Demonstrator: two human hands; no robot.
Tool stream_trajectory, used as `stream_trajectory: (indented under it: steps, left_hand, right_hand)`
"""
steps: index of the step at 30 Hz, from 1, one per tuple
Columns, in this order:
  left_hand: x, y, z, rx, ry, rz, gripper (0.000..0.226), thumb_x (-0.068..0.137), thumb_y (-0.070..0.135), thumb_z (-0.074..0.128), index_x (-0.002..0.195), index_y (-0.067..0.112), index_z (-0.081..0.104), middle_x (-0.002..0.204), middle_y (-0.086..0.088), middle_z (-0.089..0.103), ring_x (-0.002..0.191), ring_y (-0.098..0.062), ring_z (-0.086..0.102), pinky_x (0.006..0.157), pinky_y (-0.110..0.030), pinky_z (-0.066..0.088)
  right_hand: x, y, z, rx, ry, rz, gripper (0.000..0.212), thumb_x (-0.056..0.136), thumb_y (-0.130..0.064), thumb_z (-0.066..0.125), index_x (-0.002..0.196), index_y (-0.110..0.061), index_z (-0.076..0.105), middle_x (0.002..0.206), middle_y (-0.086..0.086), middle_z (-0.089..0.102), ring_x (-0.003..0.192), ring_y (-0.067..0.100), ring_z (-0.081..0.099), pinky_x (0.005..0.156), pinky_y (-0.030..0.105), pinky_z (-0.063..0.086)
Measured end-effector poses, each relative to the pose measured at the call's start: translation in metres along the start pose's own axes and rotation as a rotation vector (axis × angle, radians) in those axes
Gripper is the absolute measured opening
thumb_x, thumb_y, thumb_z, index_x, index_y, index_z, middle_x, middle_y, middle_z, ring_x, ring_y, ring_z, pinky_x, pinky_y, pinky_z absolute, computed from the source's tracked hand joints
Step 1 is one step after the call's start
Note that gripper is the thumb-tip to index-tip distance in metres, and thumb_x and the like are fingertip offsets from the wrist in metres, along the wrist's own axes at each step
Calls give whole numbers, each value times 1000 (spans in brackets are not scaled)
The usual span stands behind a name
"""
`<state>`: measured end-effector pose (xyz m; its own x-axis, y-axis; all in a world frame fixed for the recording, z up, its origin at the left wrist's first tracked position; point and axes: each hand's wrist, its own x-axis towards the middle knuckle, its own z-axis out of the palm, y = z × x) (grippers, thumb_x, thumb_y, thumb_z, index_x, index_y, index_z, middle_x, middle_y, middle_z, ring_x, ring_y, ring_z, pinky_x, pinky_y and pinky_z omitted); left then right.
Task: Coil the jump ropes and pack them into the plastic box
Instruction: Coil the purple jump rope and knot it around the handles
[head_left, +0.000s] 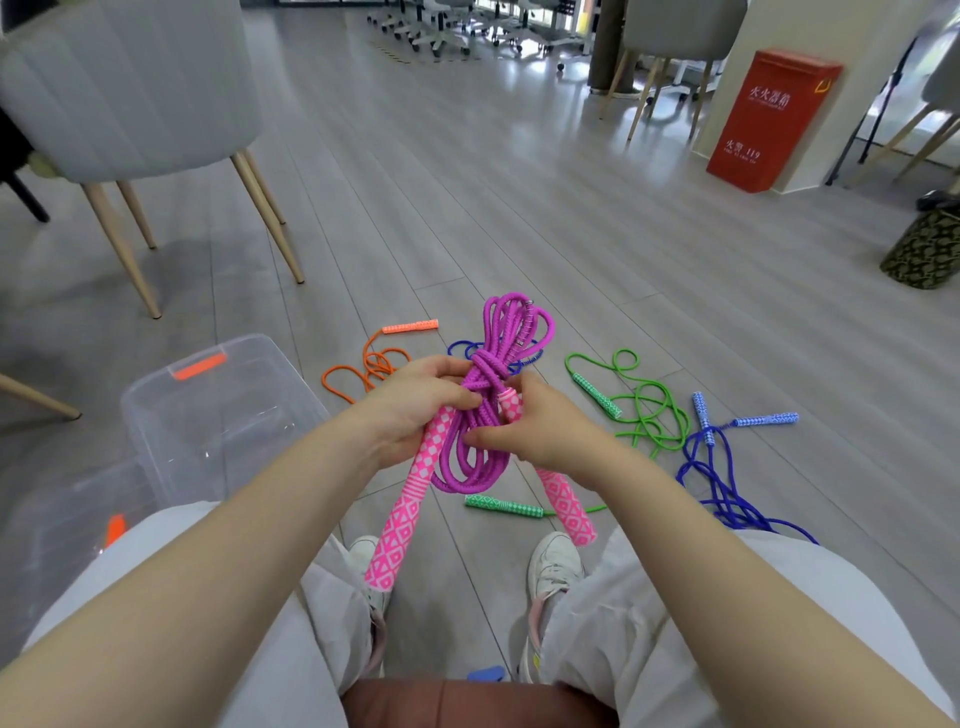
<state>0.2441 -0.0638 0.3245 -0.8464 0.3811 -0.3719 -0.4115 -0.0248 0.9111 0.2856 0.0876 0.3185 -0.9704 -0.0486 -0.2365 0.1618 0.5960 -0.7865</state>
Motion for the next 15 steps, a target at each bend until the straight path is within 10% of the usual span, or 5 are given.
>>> stream_trajectory:
  steps: [3,8,15]
  left_hand:
    - [-3,0,2,2,-34,13,35,84,-18,50,113,-1,59,102,-21,65,81,-28,67,70,-34,59]
    - [-6,0,6,20,-97,47,34,86,-18,49,112,3,59,96,-15,68,75,-22,69,69,-30,59]
    - [-10,-3,4,249,-148,144,28,96,10,54,122,20,57,112,-17,67,102,-31,67,92,-40,54]
  right_hand:
    - [-2,-1,-8,8,-90,-10,18,77,-24,77,74,-15,62,63,-2,59,52,6,52,56,25,44]
    - [-4,0,-9,96,-120,50,27,77,-13,67,92,9,62,86,28,69,66,22,53,59,34,41]
    - [-6,-3,-16,234,-179,19,8,83,-3,61,78,-10,59,62,0,50,55,12,44,53,22,39]
